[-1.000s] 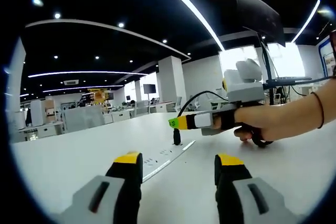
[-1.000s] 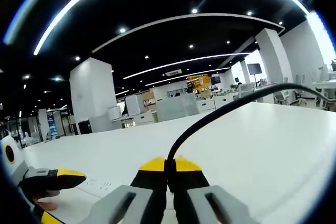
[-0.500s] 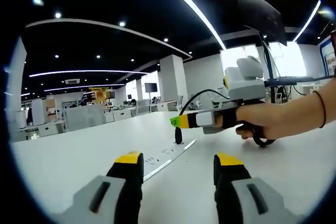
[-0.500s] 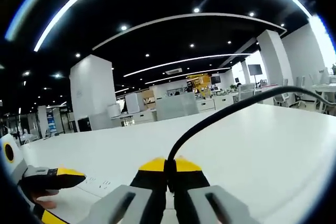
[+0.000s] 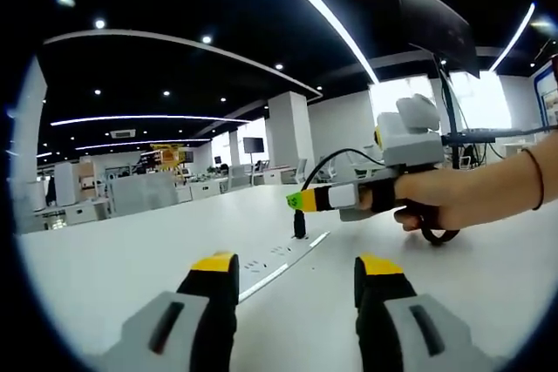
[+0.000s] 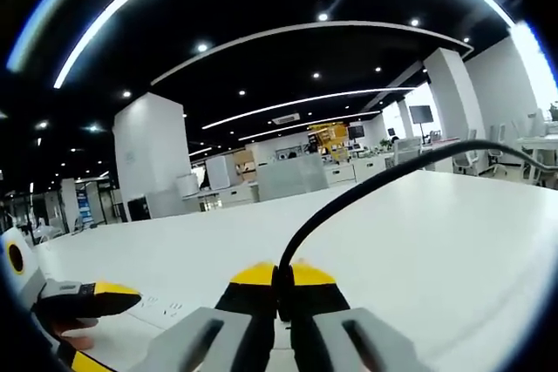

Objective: Find the data cable on the table. Grasp the USB connector end of the cable and insert it into the USB port on the table

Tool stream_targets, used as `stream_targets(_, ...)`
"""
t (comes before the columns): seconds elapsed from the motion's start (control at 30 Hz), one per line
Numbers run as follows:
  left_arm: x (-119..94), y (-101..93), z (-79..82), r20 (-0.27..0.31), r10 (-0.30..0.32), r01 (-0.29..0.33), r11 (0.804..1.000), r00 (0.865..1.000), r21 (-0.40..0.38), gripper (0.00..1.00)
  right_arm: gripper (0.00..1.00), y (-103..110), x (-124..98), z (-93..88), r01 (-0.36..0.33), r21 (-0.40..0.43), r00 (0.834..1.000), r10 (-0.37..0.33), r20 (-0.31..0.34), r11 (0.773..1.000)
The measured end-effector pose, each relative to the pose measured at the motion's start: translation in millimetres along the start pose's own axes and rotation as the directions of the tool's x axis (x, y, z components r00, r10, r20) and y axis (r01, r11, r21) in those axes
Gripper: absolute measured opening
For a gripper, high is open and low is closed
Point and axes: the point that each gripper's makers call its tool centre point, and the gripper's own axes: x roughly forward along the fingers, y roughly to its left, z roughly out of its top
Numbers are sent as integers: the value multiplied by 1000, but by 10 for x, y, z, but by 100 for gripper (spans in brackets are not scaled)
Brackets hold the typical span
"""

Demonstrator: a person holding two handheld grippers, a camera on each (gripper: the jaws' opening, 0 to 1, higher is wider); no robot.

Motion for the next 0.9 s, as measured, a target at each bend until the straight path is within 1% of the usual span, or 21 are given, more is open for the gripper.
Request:
stream_targets(0.47, 5, 3, 5, 3, 0, 0, 1000, 1000, 0, 53, 7, 11, -5, -5, 2, -20, 1000, -2, -14, 1000)
stream_targets(0.57, 6, 6, 4, 3, 1, -1, 1000, 1000, 0, 53, 9, -8, -2, -4, 4, -19, 1000, -4, -13, 1000)
stream_targets(0.9, 7, 5, 4, 3, 2, -2, 1000, 1000, 1, 53, 22, -29, -26, 0, 1, -2, 1000, -1, -9, 1000)
